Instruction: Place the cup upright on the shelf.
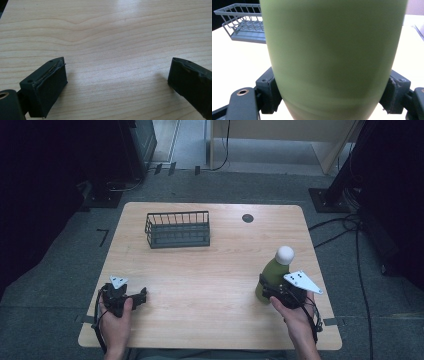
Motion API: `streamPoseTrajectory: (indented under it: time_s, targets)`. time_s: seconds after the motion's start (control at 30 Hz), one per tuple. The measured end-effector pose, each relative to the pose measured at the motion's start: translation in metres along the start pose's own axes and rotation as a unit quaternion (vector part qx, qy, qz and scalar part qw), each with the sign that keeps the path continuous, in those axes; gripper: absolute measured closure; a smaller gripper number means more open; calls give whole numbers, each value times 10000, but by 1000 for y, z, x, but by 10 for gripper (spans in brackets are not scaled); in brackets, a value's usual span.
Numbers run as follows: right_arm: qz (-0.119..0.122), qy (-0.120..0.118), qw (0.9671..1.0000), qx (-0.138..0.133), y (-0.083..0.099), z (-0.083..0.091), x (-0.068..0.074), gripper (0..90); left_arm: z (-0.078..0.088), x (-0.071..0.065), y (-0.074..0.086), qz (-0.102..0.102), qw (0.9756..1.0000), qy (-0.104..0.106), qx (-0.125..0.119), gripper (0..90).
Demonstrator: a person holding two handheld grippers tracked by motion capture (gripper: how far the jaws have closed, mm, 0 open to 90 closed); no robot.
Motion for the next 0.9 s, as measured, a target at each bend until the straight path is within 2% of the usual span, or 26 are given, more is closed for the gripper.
streamPoseTrajectory:
  time_s: [0.33,0.47,0.9]
  targets:
    - [45,-219,9997,41,-5,-6,10,203,0,0,0,24,10000,0,-19,25]
    - [-25,-331,9994,28,-10,-8,16,204,0,0,0,4,10000,-5,-6,25]
    - [37,-563,9984,-42,-27,-17,35,205,0,0,0,4,10000,-6,-6,25]
Point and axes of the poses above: each handheld gripper's, and its own axes: z roughly backward along the jaws, y roughly out of its underside, x roughly to its left, the point moved 7 cm from there along -z, roughly forward along the jaws, and after that the axes turned 2 degrees about -y, right-handed, at the moved point
